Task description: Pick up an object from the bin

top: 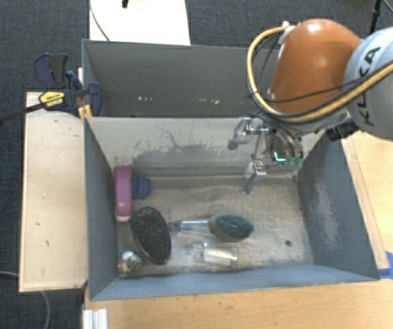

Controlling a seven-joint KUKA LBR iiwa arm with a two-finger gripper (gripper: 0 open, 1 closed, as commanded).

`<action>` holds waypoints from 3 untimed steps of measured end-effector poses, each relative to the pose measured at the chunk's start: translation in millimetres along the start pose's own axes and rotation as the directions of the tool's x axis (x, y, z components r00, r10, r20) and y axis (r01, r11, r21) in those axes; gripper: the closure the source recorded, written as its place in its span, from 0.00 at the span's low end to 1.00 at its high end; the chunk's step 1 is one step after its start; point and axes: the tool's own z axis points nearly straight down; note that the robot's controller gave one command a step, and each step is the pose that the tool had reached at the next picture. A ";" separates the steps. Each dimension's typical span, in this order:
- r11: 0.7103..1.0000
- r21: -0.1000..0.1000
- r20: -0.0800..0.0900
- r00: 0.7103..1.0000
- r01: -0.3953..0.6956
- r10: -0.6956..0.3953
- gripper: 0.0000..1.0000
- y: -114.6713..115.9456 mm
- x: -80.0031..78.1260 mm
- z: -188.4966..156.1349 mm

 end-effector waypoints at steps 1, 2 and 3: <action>0.975 -0.001 -0.009 0.975 0.223 -0.223 0.00 17.8 63.7 140.6; 0.976 0.000 -0.001 0.976 0.219 -0.219 1.00 17.8 61.0 137.2; 0.884 0.003 0.007 0.884 0.468 -0.468 1.00 11.0 33.5 -18.1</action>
Offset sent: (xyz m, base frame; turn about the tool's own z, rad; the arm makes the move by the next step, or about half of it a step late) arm -0.0614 0.0172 -0.1378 -0.2260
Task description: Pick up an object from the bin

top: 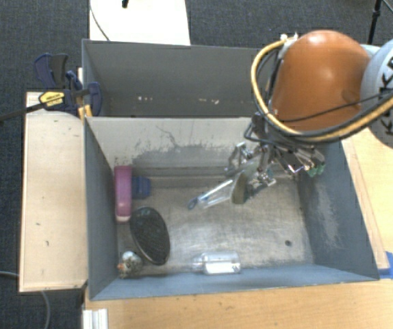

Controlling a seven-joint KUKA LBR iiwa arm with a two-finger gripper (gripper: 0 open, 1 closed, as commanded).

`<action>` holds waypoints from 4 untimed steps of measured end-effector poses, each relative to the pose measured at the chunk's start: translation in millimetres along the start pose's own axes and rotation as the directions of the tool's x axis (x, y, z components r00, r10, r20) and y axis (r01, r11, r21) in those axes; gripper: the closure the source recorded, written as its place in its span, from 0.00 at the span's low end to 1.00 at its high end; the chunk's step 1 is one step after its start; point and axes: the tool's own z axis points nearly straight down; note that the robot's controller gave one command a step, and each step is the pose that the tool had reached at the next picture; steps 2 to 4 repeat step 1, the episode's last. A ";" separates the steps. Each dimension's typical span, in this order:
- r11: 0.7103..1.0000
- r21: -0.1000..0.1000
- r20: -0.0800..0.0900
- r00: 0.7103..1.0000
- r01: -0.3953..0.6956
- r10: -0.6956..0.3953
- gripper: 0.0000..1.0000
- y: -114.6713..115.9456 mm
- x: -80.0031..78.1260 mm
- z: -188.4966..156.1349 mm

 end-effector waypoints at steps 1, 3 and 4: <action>0.980 -0.001 -0.002 0.980 0.200 -0.200 1.00 -25.4 5.0 -43.1; 0.980 -0.001 -0.002 0.980 0.200 -0.200 1.00 -25.4 5.0 -43.1; 0.980 -0.001 -0.002 0.980 0.200 -0.200 1.00 -25.4 5.0 -43.1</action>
Offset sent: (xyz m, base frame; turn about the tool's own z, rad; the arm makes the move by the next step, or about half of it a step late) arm 0.0058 -0.0240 0.0412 -0.2034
